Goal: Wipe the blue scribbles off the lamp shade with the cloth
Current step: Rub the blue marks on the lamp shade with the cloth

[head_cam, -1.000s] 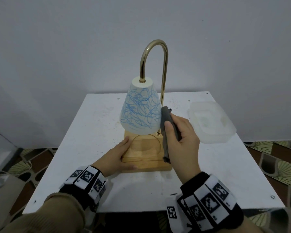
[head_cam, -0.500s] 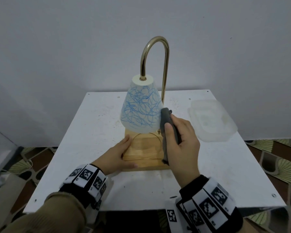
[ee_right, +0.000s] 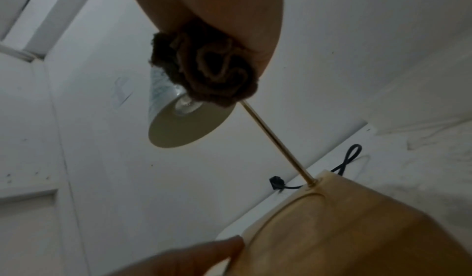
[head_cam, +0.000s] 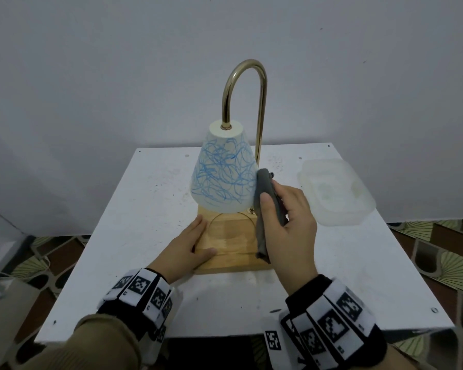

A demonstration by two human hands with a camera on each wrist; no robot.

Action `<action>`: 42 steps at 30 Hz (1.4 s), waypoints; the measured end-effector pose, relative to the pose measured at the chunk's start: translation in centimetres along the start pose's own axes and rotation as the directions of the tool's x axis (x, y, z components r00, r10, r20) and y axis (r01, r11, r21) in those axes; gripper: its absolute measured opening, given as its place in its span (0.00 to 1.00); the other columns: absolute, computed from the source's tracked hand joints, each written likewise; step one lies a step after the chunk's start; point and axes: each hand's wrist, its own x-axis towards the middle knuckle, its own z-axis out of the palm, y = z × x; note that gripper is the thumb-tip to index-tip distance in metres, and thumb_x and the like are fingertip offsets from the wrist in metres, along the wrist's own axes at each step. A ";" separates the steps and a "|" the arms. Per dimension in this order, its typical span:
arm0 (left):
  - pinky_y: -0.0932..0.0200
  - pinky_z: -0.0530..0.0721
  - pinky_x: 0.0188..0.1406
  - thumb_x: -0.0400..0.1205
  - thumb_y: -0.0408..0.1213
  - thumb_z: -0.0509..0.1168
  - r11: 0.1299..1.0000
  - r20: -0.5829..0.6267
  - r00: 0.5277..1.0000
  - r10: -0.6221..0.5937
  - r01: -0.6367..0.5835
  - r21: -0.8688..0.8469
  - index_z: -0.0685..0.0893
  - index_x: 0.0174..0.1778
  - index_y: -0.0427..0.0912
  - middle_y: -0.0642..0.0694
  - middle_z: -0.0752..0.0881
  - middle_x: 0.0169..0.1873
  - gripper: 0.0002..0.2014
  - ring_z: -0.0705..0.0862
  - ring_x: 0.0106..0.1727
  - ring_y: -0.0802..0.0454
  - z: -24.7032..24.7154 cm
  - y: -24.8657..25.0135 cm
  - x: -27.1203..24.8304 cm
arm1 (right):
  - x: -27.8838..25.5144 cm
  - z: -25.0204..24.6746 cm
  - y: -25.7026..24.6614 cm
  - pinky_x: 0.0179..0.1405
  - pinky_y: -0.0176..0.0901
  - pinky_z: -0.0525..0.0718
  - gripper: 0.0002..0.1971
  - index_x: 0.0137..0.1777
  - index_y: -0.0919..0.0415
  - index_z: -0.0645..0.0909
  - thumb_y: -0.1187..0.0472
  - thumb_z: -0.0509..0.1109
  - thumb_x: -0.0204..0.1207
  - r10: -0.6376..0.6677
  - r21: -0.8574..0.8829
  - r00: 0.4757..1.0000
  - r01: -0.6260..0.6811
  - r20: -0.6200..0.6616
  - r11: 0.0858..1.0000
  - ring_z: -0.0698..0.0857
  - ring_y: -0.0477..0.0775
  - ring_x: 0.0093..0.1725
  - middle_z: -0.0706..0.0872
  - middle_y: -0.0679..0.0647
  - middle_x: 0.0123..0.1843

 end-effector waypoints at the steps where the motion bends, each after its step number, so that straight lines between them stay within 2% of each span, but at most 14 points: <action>1: 0.57 0.57 0.81 0.80 0.50 0.66 1.000 -0.002 1.000 0.001 -0.001 -0.011 0.52 0.83 0.48 0.58 0.48 0.82 0.39 0.53 0.81 0.59 0.0 0.0 0.0 | 0.5 0.0 0.0 0.50 0.18 0.72 0.11 0.60 0.62 0.83 0.64 0.67 0.79 0.034 0.010 0.999 -0.034 0.011 0.999 0.78 0.30 0.50 0.82 0.51 0.51; 4: 0.57 0.57 0.81 0.80 0.49 0.66 1.000 -0.001 1.000 0.000 0.000 -0.005 0.52 0.83 0.47 0.57 0.48 0.82 0.39 0.53 0.82 0.59 0.0 0.1 0.0 | 1.4 0.0 -0.7 0.47 0.18 0.72 0.10 0.59 0.61 0.84 0.65 0.67 0.79 0.058 0.069 0.998 -0.061 0.033 0.996 0.79 0.31 0.49 0.82 0.48 0.49; 7: 0.56 0.57 0.81 0.80 0.47 0.66 1.000 0.009 1.000 -0.008 0.008 -0.007 0.52 0.83 0.47 0.57 0.48 0.82 0.39 0.53 0.82 0.58 -0.1 0.1 0.1 | 0.5 0.3 -1.4 0.51 0.19 0.73 0.11 0.59 0.63 0.84 0.65 0.67 0.79 -0.024 0.074 1.000 0.025 -0.003 0.997 0.79 0.35 0.52 0.82 0.48 0.50; 10: 0.56 0.57 0.81 0.80 0.47 0.67 1.000 0.025 1.000 -0.010 0.010 -0.018 0.52 0.83 0.48 0.58 0.49 0.82 0.40 0.53 0.82 0.59 -0.3 0.1 0.3 | -1.0 0.2 -0.7 0.55 0.19 0.72 0.13 0.60 0.65 0.84 0.65 0.66 0.77 -0.080 0.038 0.996 0.082 -0.037 0.996 0.79 0.33 0.54 0.82 0.48 0.52; 12: 0.57 0.57 0.81 0.79 0.47 0.67 1.000 0.035 0.999 -0.008 0.009 -0.010 0.52 0.83 0.48 0.59 0.48 0.82 0.40 0.53 0.82 0.59 -0.4 0.1 0.3 | -1.1 -0.1 0.0 0.54 0.19 0.72 0.12 0.59 0.64 0.84 0.66 0.67 0.77 -0.062 0.003 0.998 0.062 -0.031 0.998 0.79 0.30 0.53 0.82 0.47 0.51; 16: 0.58 0.56 0.81 0.80 0.47 0.67 1.000 0.046 0.999 -0.005 0.006 -0.015 0.51 0.83 0.48 0.58 0.48 0.82 0.40 0.53 0.82 0.59 -0.4 0.2 0.2 | 0.6 -0.4 0.5 0.48 0.18 0.72 0.09 0.55 0.63 0.85 0.67 0.67 0.79 0.048 -0.013 0.999 -0.048 0.007 0.999 0.79 0.31 0.48 0.84 0.54 0.49; 18: 0.58 0.56 0.81 0.80 0.47 0.67 1.000 0.045 0.999 -0.005 0.005 -0.013 0.51 0.83 0.47 0.57 0.47 0.82 0.40 0.52 0.82 0.59 -0.4 0.3 0.2 | 1.4 -0.3 -0.2 0.46 0.18 0.72 0.09 0.56 0.62 0.85 0.66 0.67 0.79 0.058 0.019 0.998 -0.058 0.013 0.998 0.79 0.30 0.46 0.83 0.51 0.47; 22: 0.60 0.55 0.81 0.80 0.46 0.67 1.000 0.030 0.999 -0.011 0.012 -0.022 0.52 0.83 0.47 0.57 0.48 0.82 0.40 0.52 0.82 0.58 -0.2 0.2 0.2 | 0.9 0.0 -1.6 0.49 0.19 0.73 0.10 0.58 0.63 0.85 0.66 0.68 0.79 -0.043 0.070 0.999 0.044 -0.014 0.997 0.80 0.32 0.49 0.81 0.46 0.47; 26: 0.62 0.54 0.80 0.79 0.46 0.68 0.999 0.035 0.999 -0.015 0.016 -0.043 0.52 0.83 0.49 0.59 0.48 0.82 0.40 0.52 0.81 0.59 -0.2 0.0 0.3 | -0.9 0.1 -1.0 0.54 0.20 0.73 0.13 0.60 0.66 0.84 0.67 0.68 0.77 -0.129 0.020 0.991 0.130 -0.045 0.991 0.79 0.32 0.54 0.81 0.45 0.50; 31: 0.60 0.55 0.81 0.79 0.47 0.67 1.000 0.042 0.999 -0.012 0.013 -0.023 0.50 0.83 0.49 0.59 0.47 0.82 0.41 0.53 0.82 0.59 -0.3 0.0 0.4 | 0.4 -0.2 -0.1 0.47 0.18 0.73 0.10 0.57 0.65 0.85 0.68 0.68 0.78 0.002 -0.007 1.000 -0.002 -0.030 1.000 0.80 0.30 0.47 0.82 0.50 0.47; 34: 0.59 0.56 0.81 0.80 0.47 0.67 1.000 0.034 0.999 -0.008 0.009 -0.022 0.50 0.83 0.48 0.58 0.47 0.82 0.41 0.53 0.82 0.59 -0.1 0.1 0.3 | 2.3 -0.4 -0.9 0.32 0.14 0.71 0.08 0.55 0.66 0.85 0.66 0.66 0.80 0.115 0.050 0.992 -0.117 0.043 0.992 0.79 0.26 0.38 0.81 0.55 0.47; 35: 0.59 0.57 0.81 0.80 0.47 0.67 1.000 0.029 1.000 -0.009 0.009 -0.023 0.50 0.83 0.48 0.57 0.47 0.82 0.41 0.53 0.82 0.59 0.0 0.2 0.3 | 2.8 -0.4 -1.3 0.32 0.14 0.71 0.08 0.55 0.65 0.85 0.66 0.66 0.80 0.124 0.076 0.991 -0.127 0.051 0.989 0.79 0.26 0.38 0.82 0.55 0.47; 38: 0.59 0.56 0.81 0.80 0.46 0.67 1.000 0.026 1.000 -0.011 0.012 -0.014 0.50 0.83 0.47 0.57 0.46 0.82 0.40 0.53 0.82 0.58 0.0 0.2 0.3 | 2.8 0.1 -2.5 0.43 0.17 0.72 0.08 0.55 0.62 0.85 0.65 0.67 0.79 0.067 0.118 0.997 -0.069 0.025 0.991 0.79 0.29 0.43 0.81 0.48 0.45; 42: 0.60 0.54 0.81 0.80 0.46 0.67 1.000 0.036 0.999 -0.011 0.012 -0.016 0.50 0.83 0.48 0.58 0.46 0.82 0.40 0.52 0.82 0.59 -0.1 0.1 0.4 | 0.6 0.1 -2.0 0.49 0.17 0.72 0.11 0.58 0.64 0.85 0.68 0.69 0.78 -0.020 0.081 1.000 0.021 -0.018 0.996 0.79 0.30 0.49 0.81 0.44 0.47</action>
